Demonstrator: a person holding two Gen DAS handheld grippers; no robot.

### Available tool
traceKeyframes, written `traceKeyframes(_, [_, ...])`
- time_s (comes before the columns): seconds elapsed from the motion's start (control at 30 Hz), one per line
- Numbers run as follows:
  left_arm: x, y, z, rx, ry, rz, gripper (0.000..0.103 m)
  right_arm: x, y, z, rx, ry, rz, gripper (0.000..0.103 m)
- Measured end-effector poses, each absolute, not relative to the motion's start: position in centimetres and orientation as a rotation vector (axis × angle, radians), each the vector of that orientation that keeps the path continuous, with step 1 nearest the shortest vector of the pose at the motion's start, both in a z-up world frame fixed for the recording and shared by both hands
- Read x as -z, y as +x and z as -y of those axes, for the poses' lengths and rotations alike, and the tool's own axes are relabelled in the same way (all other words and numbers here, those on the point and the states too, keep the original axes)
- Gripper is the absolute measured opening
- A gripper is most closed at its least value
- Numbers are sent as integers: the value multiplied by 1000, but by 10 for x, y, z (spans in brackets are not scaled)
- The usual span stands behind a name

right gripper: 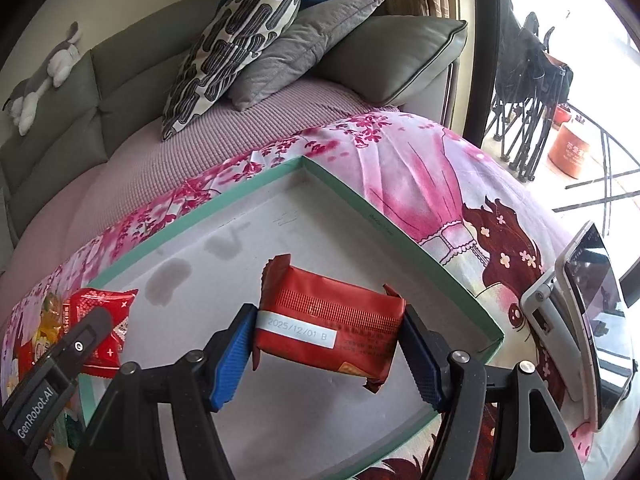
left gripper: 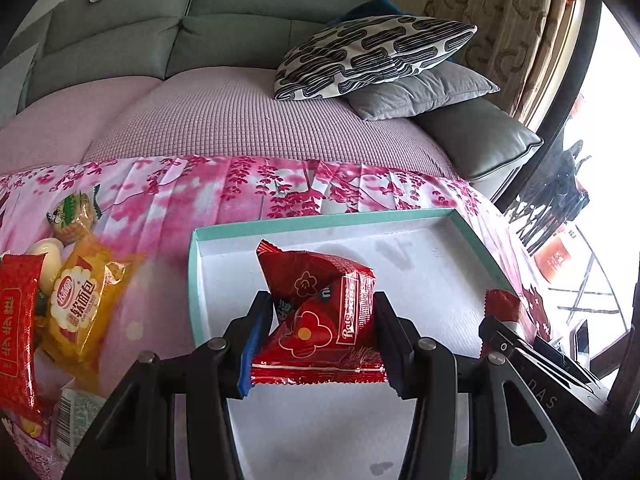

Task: Organize snacks
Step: 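Carry both red snacks over the tray and open both grippers to drop them, then grasp the green-white striped pack with the right gripper while the left moves to the pile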

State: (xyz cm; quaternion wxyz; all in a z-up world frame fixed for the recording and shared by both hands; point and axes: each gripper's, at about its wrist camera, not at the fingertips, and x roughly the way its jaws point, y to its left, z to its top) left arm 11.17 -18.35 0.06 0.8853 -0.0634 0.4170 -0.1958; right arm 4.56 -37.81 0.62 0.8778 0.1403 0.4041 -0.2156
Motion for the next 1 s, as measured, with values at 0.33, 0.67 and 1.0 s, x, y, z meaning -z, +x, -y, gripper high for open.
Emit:
traceKeyframes(0.33, [0, 115, 179, 409, -164, -893, 79, 4, 49, 378, 424, 323, -868, 74])
traceKeyframes(0.67, [-19, 110, 172, 317, -98, -946, 89, 0, 50, 367, 393, 288, -864, 91])
traceKeyframes(1.0, [-31, 111, 143, 194, -109, -952, 89, -3, 53, 355, 358, 261, -866, 103])
